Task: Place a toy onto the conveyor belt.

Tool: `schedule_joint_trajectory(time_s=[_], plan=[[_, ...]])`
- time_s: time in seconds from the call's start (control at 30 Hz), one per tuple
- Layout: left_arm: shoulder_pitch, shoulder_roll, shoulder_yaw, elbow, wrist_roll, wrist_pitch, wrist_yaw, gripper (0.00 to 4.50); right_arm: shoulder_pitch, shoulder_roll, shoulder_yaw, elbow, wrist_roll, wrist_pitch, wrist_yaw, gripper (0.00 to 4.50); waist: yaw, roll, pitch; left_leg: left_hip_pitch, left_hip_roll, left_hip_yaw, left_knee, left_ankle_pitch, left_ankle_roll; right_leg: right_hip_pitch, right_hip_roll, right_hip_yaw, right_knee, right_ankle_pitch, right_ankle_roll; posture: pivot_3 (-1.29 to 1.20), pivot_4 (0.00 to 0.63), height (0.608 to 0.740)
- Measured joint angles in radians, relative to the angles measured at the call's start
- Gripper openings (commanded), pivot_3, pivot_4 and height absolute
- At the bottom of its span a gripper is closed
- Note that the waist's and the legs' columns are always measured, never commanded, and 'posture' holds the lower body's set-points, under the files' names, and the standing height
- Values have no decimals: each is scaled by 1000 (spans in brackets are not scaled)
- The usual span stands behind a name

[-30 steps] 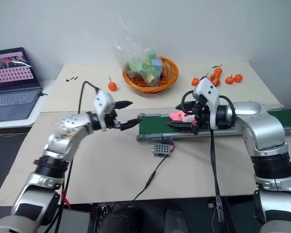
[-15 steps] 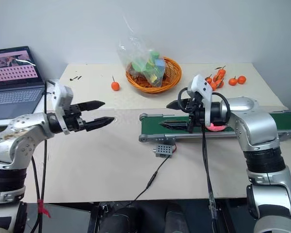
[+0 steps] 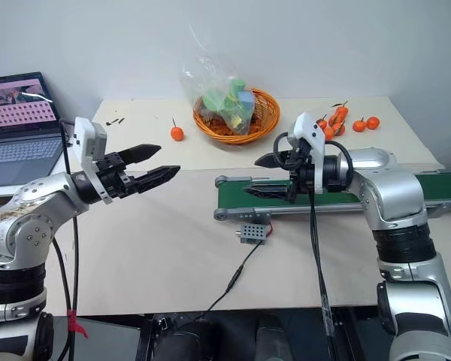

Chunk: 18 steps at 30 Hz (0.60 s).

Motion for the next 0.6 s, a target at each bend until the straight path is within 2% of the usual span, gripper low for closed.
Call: schedule_joint_trajectory(time_s=[0.6], plan=[[13, -3, 1, -27, -58, 30, 28, 4391, -2, 6, 1, 1, -3, 0, 0, 4500, 1, 0, 0, 0, 0, 0, 0, 0, 0, 0, 0, 0, 0, 0, 0, 0, 150, 734]])
